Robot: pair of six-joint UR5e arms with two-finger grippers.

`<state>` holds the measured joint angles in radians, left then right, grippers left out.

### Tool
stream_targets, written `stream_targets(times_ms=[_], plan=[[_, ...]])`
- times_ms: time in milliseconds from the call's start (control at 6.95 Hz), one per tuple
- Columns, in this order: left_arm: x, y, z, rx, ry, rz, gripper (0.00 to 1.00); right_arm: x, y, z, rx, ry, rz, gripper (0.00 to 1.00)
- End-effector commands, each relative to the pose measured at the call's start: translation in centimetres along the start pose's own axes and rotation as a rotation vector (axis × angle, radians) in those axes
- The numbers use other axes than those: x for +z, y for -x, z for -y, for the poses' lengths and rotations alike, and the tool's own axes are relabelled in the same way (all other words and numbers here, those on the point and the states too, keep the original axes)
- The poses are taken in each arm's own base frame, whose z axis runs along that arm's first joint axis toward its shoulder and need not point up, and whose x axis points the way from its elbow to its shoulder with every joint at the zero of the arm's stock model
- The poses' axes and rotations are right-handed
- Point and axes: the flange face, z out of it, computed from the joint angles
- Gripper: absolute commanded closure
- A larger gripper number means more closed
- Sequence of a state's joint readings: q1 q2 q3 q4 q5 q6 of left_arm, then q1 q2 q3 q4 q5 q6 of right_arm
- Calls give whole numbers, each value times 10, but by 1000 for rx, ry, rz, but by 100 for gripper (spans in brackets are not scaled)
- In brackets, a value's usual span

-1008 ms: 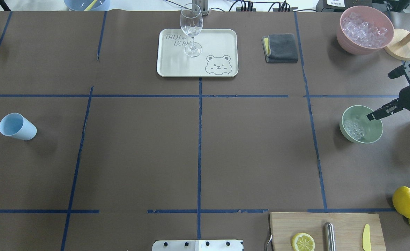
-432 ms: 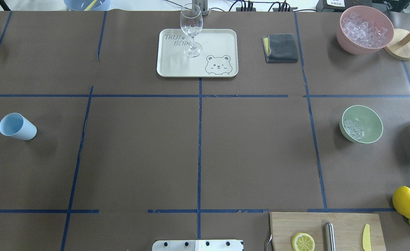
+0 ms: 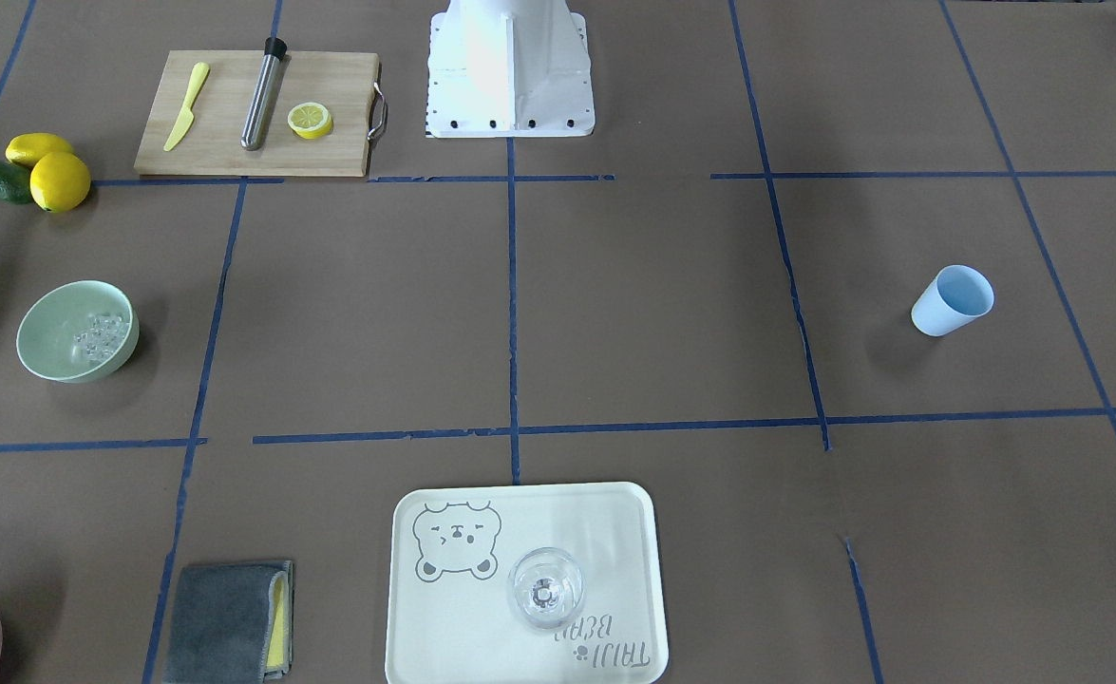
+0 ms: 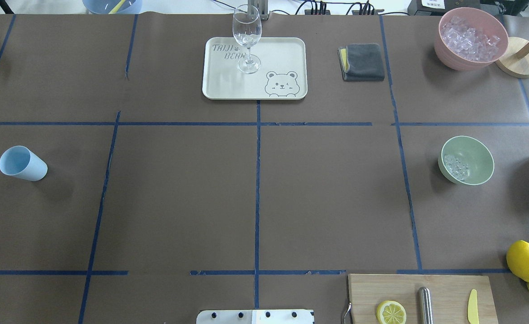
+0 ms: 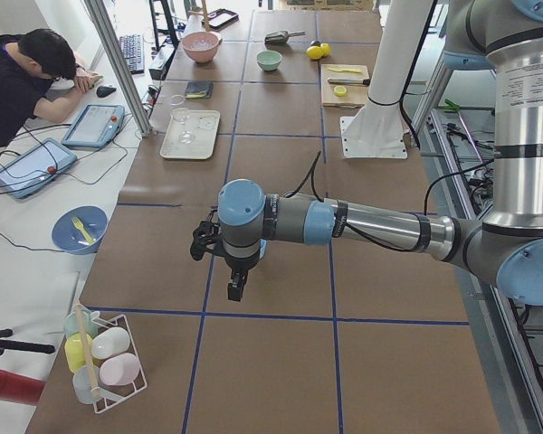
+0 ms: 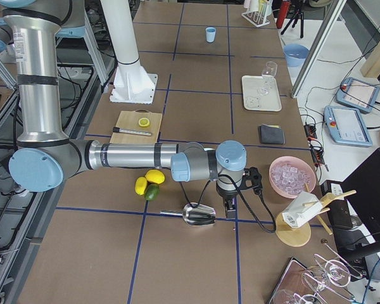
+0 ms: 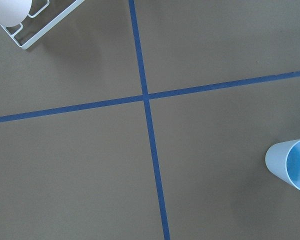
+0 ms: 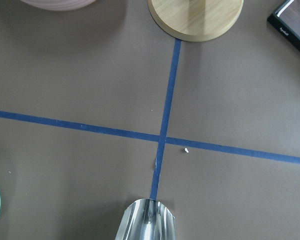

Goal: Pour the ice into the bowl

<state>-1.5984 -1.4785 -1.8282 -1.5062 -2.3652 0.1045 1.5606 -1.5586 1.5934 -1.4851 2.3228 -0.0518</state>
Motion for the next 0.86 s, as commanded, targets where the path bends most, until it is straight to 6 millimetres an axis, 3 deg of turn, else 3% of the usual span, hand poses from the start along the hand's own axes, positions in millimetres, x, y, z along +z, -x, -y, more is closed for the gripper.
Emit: stream_targets(times_ms=[0, 720], plan=[[0, 0, 0, 1, 1, 0, 0, 9, -10, -18, -58, 32, -7, 0], [5, 4, -1, -4, 10, -1, 0, 16, -7, -18, -7, 57, 90, 0]])
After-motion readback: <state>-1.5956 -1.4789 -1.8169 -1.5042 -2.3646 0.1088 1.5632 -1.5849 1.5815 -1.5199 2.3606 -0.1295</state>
